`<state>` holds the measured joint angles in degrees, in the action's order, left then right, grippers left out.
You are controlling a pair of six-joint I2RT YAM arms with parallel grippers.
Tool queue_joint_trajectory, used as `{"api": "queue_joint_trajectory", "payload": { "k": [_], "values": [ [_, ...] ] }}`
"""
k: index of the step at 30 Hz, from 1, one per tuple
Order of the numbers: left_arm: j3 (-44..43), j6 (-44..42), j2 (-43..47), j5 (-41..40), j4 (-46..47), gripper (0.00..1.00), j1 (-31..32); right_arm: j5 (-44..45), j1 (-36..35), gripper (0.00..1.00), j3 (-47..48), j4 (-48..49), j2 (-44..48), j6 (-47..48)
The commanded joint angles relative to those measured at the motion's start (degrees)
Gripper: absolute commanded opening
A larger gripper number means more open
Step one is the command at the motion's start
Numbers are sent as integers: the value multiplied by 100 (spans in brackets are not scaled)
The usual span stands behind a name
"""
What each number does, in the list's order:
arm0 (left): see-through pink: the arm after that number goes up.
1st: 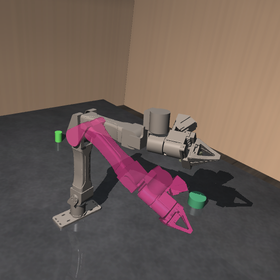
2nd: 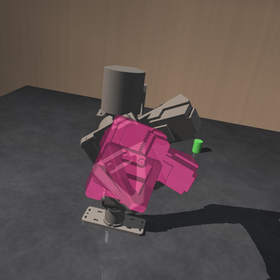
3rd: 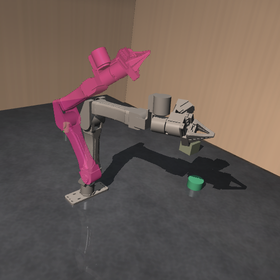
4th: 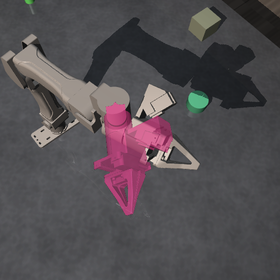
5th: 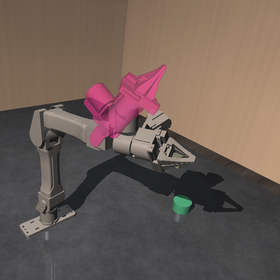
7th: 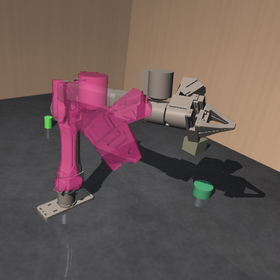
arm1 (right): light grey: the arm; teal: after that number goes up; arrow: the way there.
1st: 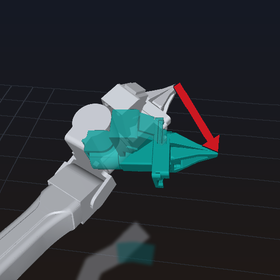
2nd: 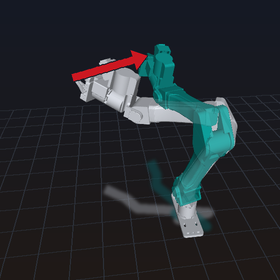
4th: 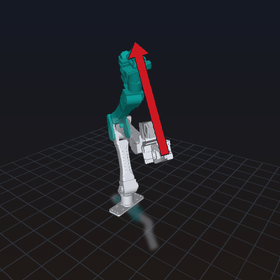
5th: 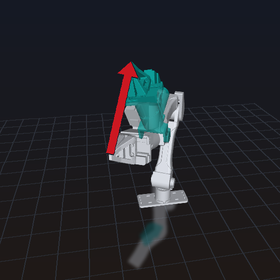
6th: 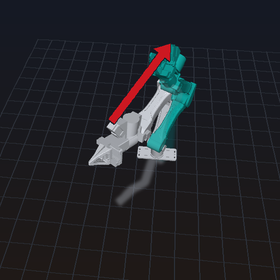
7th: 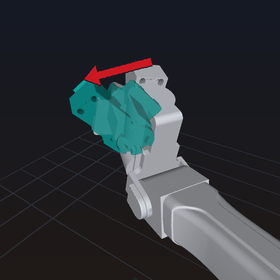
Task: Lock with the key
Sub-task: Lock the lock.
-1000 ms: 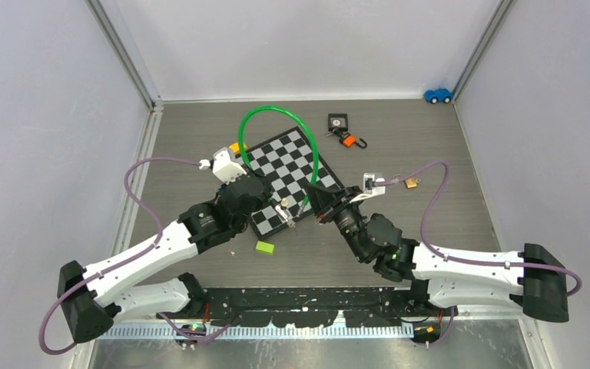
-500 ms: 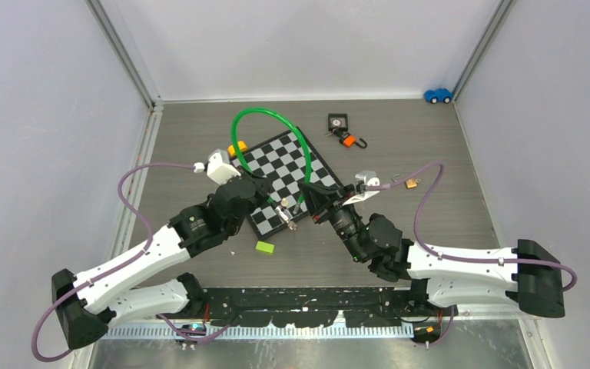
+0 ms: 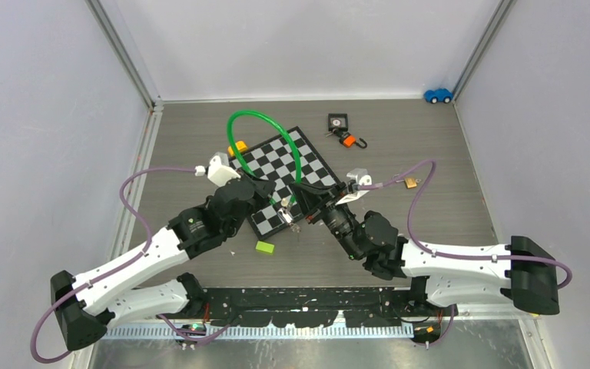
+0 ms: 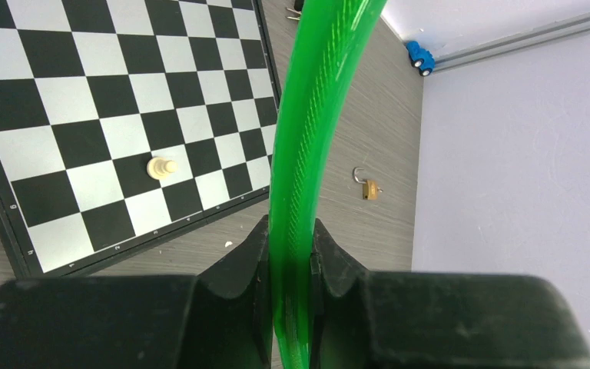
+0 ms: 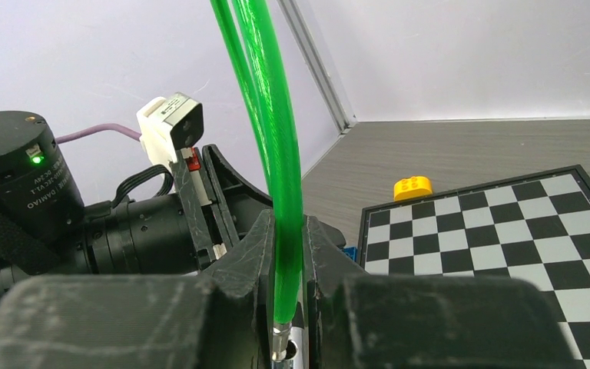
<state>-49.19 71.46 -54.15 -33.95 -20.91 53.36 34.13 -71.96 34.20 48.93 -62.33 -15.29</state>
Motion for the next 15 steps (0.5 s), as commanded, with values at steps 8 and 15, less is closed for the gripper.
{"api": "queue_joint_trajectory", "payload": {
  "k": [8,15],
  "values": [
    [18,103,209,284,643,0,86,-114,-46,0,149,245,-292,-1],
    [65,107,295,228,641,0,86,-82,-46,0,72,199,-265,-41]
  ]
}}
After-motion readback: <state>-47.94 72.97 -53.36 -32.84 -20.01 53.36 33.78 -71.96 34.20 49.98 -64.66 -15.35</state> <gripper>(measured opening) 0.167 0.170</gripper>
